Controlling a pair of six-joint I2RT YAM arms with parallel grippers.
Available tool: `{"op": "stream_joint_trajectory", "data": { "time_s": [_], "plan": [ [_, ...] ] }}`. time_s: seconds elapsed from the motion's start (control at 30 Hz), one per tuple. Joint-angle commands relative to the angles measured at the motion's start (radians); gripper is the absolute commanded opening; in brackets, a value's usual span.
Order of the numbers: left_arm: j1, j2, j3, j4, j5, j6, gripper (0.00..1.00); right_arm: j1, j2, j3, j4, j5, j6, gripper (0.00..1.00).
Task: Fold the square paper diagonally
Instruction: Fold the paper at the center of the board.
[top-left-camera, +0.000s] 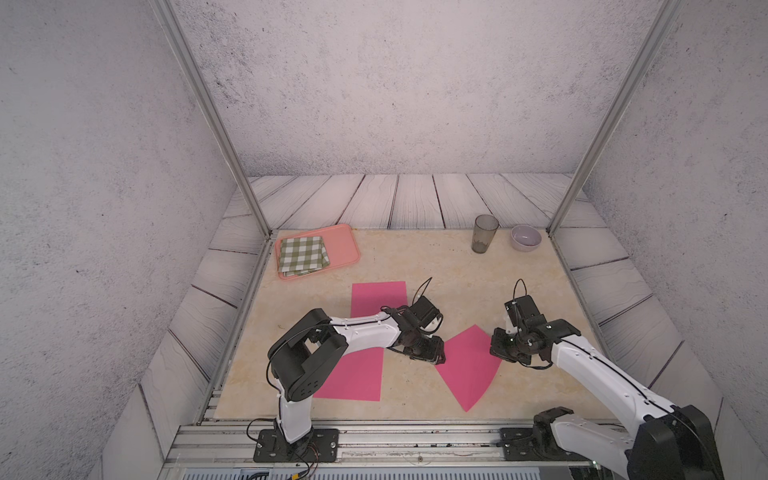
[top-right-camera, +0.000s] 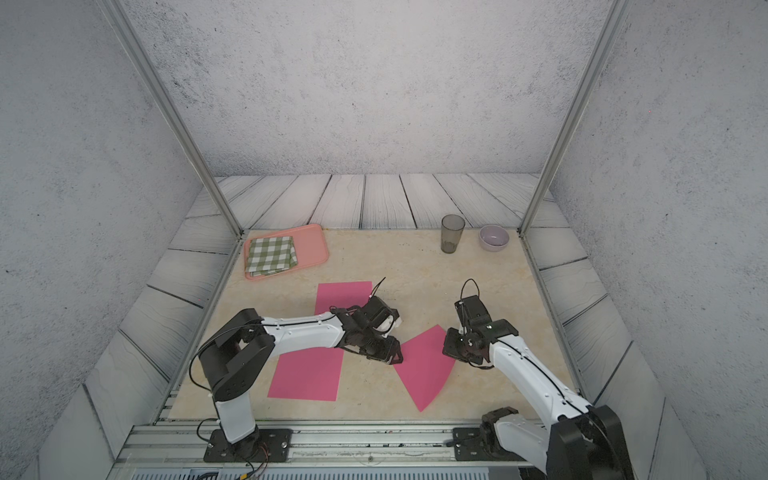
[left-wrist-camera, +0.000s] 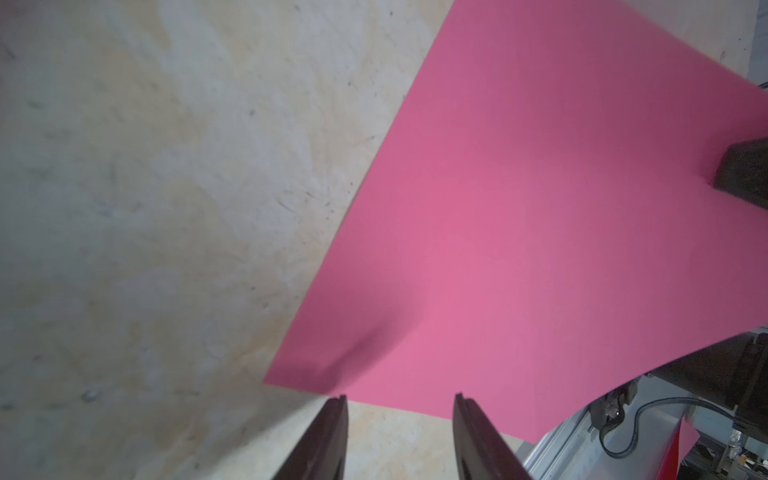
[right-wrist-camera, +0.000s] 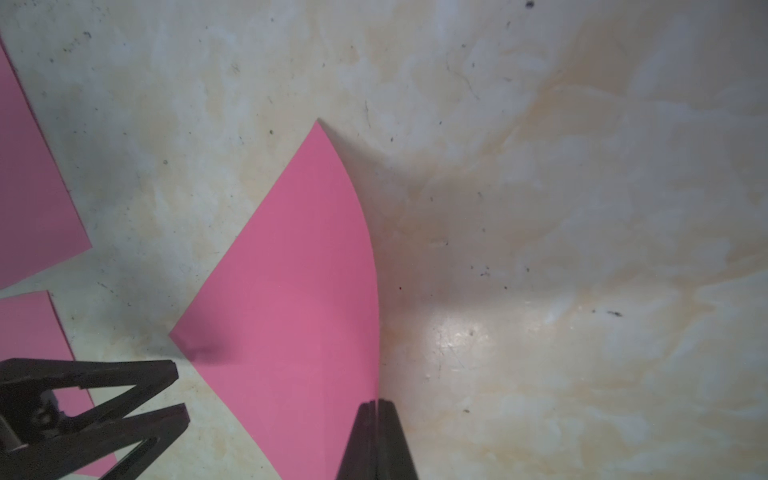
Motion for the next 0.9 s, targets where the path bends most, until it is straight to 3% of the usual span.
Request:
{"op": "stream_joint_trajectory", "data": {
  "time_s": [0.0,0.5,0.7,0.87],
  "plan": [
    [-0.018,0.020,0.024,0.044,0.006,-0.026,0.47,0.004,0.020,0.023,-0.052,0.045,-0.017,0.00],
    [-0.047,0.157,0.054,0.099,-0.015,-0.049,0.46,0.003,0.050,0.036,-0.004,-0.075,0.043,0.03],
    [-0.052,0.167,0.051,0.105,-0.023,-0.047,0.46,0.004,0.081,0.017,0.095,-0.172,0.101,0.05],
    [-0.055,0.158,0.061,0.106,0.004,-0.032,0.47,0.004,0.149,0.000,0.155,-0.168,0.121,0.05]
  ]
}}
